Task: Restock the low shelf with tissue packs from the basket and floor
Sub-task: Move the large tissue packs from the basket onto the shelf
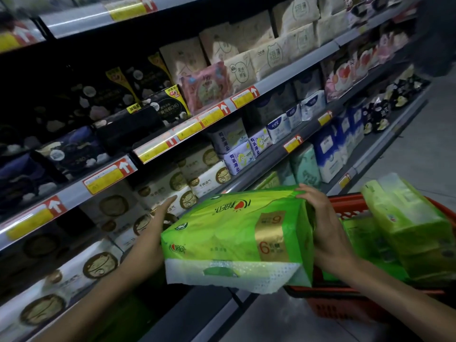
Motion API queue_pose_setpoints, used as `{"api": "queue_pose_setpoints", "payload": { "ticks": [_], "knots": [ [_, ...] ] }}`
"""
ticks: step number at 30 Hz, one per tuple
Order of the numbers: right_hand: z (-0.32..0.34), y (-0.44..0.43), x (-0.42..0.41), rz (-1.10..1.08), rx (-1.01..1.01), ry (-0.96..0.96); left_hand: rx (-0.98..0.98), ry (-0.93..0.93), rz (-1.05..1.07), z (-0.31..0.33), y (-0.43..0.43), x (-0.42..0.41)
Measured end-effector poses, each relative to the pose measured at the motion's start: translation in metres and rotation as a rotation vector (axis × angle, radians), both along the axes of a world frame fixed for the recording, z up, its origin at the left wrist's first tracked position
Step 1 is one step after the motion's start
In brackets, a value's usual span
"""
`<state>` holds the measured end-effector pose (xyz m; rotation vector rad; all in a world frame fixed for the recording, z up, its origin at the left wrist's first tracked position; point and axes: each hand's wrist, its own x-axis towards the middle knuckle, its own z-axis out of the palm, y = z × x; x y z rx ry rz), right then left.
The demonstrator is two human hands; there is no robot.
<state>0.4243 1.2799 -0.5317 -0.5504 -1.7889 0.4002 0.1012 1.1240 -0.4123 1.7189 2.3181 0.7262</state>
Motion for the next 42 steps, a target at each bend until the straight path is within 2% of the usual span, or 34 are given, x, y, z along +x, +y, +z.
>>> {"api": "queue_pose_setpoints", "payload": {
  "ticks": [2,5,8,11,17,26,33,38,42],
  "knots": [
    [-0.003,0.003,0.0,-0.058,0.011,-0.004,0.097,-0.333,0.188,-0.001,0.004,0.007],
    [-0.002,0.0,0.0,-0.077,0.047,-0.011,0.139,-1.018,0.487,-0.008,0.008,0.021],
    [0.001,0.0,-0.002,-0.114,0.032,-0.02,0.027,-1.274,0.557,-0.014,0.004,0.039],
    [-0.004,-0.002,-0.002,-0.122,0.02,-0.044,-0.159,-1.367,0.559,-0.01,0.009,0.055],
    [-0.013,-0.008,-0.008,-0.151,0.008,-0.029,-0.188,-1.198,0.666,0.012,0.037,0.083],
    [-0.059,-0.022,0.002,-0.068,-0.203,-0.097,-0.156,-0.996,0.768,0.034,0.062,0.105],
    [-0.088,-0.037,0.012,-0.031,-0.252,-0.353,-0.226,-0.801,0.623,0.047,0.079,0.114],
    [-0.097,-0.034,0.013,0.065,-0.05,-0.57,-0.224,-0.569,0.482,0.054,0.086,0.115],
    [-0.094,-0.034,0.009,0.172,-0.181,-0.618,-0.237,-0.384,0.297,0.061,0.088,0.112]
  ]
}}
